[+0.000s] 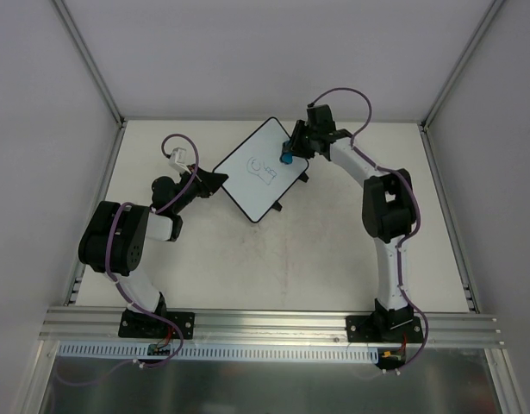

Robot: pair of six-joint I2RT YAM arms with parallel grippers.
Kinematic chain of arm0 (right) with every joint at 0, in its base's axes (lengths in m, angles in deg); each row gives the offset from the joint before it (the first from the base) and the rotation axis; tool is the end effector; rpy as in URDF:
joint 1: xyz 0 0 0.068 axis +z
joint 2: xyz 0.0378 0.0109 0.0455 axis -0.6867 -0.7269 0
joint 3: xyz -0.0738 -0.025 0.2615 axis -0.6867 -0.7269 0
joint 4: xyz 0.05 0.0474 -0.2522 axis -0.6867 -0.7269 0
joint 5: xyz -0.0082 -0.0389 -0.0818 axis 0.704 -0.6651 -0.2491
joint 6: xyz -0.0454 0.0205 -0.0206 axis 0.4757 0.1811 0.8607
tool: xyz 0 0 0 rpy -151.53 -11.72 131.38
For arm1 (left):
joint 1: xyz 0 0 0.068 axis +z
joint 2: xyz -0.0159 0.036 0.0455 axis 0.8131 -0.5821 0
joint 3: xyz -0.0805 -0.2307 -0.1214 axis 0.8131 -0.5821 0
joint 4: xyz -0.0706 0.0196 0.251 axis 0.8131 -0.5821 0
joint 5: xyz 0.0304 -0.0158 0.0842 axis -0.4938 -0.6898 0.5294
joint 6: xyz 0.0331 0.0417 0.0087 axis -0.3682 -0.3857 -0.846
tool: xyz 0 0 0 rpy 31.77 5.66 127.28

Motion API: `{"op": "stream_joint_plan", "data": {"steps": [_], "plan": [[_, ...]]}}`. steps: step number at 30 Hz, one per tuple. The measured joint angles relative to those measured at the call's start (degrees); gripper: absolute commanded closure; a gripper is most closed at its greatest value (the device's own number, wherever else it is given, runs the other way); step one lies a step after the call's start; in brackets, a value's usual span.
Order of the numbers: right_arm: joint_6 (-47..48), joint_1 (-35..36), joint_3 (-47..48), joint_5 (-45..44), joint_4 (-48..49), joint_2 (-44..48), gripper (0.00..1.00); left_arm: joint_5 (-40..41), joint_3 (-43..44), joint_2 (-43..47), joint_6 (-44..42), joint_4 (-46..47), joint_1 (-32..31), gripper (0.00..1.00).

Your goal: Erase the whiteboard

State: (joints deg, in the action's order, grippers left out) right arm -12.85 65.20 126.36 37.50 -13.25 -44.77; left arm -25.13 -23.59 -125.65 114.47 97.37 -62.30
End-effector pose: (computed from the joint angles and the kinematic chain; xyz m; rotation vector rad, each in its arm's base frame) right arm 0.4771 0.1979 0.2275 -0.1650 2.2462 0.5844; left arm 0.3071 -0.0603 0.1832 -0.0203 1.5728 -1.0683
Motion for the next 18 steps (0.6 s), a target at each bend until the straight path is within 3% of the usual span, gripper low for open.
{"op": "stream_joint_plan", "data": {"steps": [6, 18], "plan": [[7.2, 4.4, -1.2, -5.1, -0.1, 2.2, 1.00, 0.0, 0.0, 0.0, 0.0, 0.0, 0.0, 1.00], [18.3, 17.5, -1.6, -5.4, 0.2, 5.1, 1.00, 0.4, -0.1, -0.1, 0.1, -0.4, 0.1, 1.00]]}}
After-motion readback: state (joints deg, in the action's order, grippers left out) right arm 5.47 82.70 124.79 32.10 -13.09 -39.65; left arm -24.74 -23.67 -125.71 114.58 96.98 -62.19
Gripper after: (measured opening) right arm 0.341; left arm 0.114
